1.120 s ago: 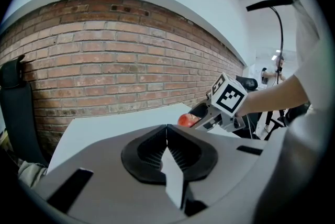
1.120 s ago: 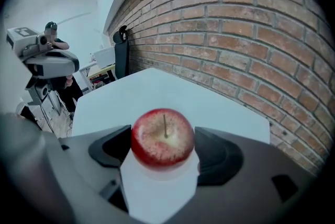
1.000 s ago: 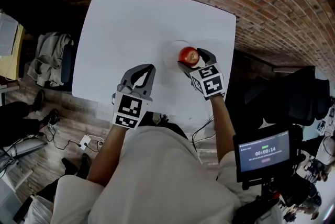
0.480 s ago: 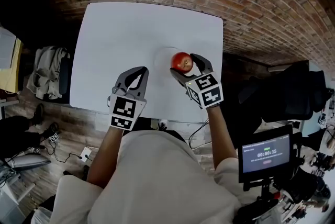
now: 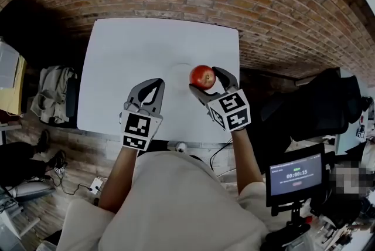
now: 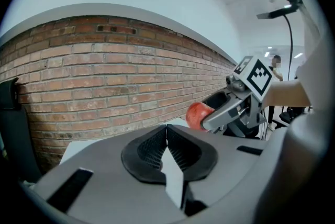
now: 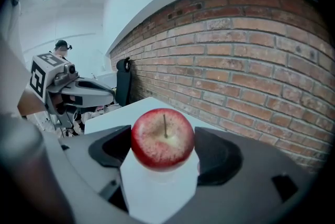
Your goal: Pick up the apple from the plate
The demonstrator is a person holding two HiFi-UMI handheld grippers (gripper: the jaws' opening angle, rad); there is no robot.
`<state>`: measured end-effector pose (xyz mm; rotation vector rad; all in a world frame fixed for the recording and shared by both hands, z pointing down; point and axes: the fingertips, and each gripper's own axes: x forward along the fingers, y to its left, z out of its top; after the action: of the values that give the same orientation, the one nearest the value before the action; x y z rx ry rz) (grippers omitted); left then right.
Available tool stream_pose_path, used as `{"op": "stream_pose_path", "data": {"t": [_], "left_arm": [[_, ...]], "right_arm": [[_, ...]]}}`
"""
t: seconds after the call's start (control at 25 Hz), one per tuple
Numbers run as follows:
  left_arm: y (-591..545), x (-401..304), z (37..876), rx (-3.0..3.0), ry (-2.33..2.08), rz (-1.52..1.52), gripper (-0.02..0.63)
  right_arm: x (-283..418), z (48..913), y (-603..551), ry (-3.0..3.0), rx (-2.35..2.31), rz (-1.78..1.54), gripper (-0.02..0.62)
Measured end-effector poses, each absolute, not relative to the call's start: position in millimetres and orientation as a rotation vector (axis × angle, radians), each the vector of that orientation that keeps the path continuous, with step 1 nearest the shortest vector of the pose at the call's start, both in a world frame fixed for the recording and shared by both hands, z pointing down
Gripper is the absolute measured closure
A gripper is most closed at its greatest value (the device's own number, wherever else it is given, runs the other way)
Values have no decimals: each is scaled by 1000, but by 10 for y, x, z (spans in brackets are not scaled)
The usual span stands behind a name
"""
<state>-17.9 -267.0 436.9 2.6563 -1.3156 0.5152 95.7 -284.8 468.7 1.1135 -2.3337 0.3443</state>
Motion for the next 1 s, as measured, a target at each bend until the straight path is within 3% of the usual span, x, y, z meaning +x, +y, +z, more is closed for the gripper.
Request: {"op": "stream_pose_path", "data": {"t": [1.0], "left_arm": [[-2498, 113, 3425, 2820, -1346, 340, 600]], "right_arm": [[1286, 3493, -2461, -2481, 1337, 146, 221]]}}
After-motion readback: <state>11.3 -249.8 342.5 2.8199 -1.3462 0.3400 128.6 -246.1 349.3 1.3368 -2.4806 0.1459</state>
